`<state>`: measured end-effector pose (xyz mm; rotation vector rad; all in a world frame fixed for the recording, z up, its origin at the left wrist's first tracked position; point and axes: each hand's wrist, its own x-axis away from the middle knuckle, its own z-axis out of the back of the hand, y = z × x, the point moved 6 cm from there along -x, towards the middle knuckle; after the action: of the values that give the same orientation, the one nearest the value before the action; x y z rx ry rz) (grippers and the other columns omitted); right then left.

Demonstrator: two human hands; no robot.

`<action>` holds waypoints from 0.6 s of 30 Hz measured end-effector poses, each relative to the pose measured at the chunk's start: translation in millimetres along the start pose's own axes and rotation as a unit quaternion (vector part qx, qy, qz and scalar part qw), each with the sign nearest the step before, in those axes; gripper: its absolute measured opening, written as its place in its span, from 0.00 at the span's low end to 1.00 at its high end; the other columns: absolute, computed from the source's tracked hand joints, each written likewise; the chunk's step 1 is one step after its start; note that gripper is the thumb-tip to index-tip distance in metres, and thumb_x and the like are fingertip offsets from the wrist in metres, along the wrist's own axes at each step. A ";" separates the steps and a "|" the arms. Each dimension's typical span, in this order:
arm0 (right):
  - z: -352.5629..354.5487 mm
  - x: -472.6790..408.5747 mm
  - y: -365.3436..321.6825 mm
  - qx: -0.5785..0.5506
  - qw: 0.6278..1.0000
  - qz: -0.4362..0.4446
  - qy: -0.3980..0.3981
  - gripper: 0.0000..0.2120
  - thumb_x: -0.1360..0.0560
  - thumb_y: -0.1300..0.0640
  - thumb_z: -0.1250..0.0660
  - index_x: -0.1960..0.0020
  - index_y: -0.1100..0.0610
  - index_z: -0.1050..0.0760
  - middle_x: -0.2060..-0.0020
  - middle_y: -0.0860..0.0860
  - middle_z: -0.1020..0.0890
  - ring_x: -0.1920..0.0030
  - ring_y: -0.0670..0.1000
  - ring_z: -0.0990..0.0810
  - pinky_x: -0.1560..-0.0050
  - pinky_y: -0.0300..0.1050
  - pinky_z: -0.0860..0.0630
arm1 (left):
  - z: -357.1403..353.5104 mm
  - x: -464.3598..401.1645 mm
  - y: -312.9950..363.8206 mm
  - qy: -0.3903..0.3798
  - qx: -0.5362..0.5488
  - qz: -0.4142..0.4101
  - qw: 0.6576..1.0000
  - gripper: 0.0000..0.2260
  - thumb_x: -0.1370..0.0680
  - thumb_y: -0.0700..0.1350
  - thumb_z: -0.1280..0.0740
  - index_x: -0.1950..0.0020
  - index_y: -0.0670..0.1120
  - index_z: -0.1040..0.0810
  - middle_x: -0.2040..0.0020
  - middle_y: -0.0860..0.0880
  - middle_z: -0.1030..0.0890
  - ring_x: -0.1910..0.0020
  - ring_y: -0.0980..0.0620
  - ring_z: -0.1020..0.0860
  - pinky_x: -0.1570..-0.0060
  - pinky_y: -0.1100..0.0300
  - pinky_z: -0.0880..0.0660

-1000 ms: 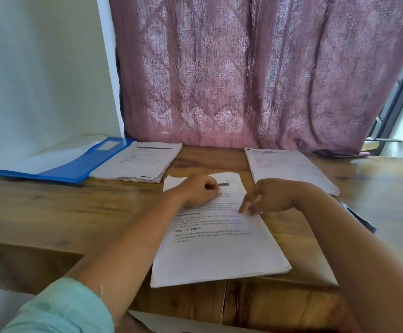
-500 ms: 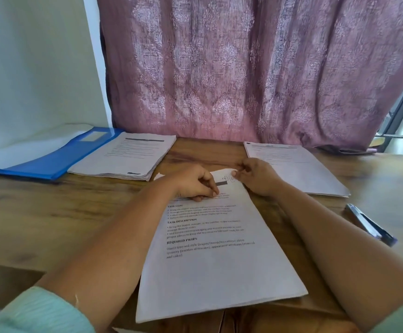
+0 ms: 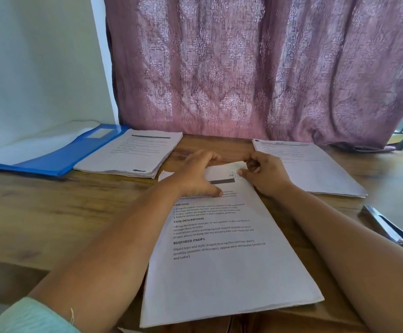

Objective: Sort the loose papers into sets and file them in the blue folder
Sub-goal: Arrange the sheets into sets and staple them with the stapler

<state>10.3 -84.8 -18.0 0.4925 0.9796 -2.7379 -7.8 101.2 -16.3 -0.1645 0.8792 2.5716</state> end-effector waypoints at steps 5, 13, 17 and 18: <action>4.7 4.3 -10.8 0.064 0.997 0.046 -0.004 0.07 0.22 0.50 0.34 0.50 0.49 0.32 0.54 0.47 0.19 0.56 0.51 0.21 0.61 0.44 0.22 | -1.3 -0.8 -1.4 -0.012 -0.020 0.003 1.000 0.45 0.35 0.50 0.20 0.23 0.49 0.39 0.26 0.51 0.38 0.26 0.51 0.42 0.27 0.51 0.41; 9.9 3.3 -20.8 0.119 0.968 0.212 0.055 0.09 0.23 0.56 0.32 0.55 0.61 0.16 0.54 0.54 0.20 0.52 0.56 0.27 0.52 0.45 0.31 | -0.4 0.0 -2.0 0.012 -0.022 -0.018 1.000 0.48 0.36 0.51 0.19 0.23 0.53 0.41 0.25 0.53 0.39 0.25 0.50 0.45 0.27 0.50 0.43; 12.2 8.8 -29.6 0.105 0.963 0.242 0.057 0.08 0.23 0.56 0.32 0.52 0.58 0.15 0.49 0.54 0.20 0.48 0.54 0.25 0.50 0.45 0.28 | 1.4 2.4 2.0 0.012 -0.006 -0.026 1.000 0.53 0.37 0.50 0.18 0.21 0.56 0.50 0.26 0.54 0.37 0.25 0.51 0.44 0.27 0.49 0.42; 12.5 11.6 -32.3 0.088 0.963 0.248 0.056 0.08 0.23 0.56 0.32 0.51 0.58 0.15 0.48 0.54 0.20 0.47 0.52 0.25 0.50 0.43 0.29 | 0.5 2.6 2.1 0.010 0.001 -0.028 1.000 0.55 0.37 0.50 0.18 0.22 0.59 0.53 0.26 0.55 0.36 0.26 0.52 0.44 0.28 0.51 0.42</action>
<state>-12.7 -69.0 5.5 0.8080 0.5377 -2.3656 -11.1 100.9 -15.3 -0.2112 0.8723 2.5209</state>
